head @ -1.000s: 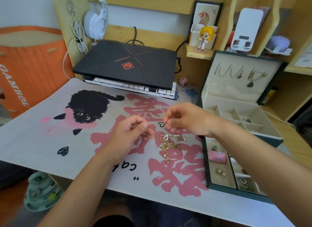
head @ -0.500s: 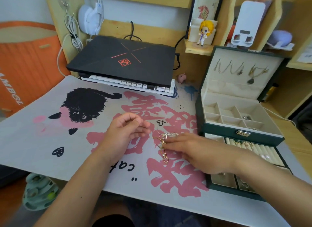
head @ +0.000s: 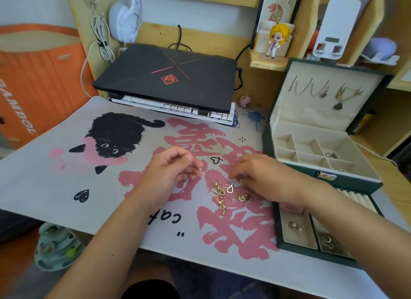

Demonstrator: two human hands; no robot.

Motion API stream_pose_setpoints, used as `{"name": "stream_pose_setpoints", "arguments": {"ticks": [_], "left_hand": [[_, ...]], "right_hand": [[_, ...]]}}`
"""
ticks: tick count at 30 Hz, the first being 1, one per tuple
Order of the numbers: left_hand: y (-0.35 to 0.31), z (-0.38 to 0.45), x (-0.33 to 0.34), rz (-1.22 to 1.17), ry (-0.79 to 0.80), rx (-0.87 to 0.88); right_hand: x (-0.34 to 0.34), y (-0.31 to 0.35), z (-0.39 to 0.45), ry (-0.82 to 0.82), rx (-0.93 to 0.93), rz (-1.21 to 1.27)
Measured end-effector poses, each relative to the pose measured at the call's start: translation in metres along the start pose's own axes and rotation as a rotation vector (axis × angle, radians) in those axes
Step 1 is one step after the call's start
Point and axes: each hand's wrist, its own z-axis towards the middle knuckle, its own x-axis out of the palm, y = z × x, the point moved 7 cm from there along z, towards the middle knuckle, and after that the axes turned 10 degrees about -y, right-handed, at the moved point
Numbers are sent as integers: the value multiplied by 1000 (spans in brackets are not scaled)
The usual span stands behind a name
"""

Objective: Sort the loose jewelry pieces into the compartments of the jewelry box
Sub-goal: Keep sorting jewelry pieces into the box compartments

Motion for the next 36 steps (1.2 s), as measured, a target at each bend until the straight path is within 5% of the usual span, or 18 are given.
{"name": "stream_pose_setpoints", "arguments": {"ticks": [9, 18, 23, 36], "left_hand": [[-1, -1, 0, 5, 0, -5], [-1, -1, 0, -2, 4, -10], [0, 0, 1, 18, 5, -5], [0, -1, 0, 23, -5, -1]], "right_hand": [[10, -7, 40, 32, 27, -72], [-11, -17, 44, -162, 179, -174], [2, 16, 26, 155, 113, 82], [20, 14, 43, 209, 154, -28]]}}
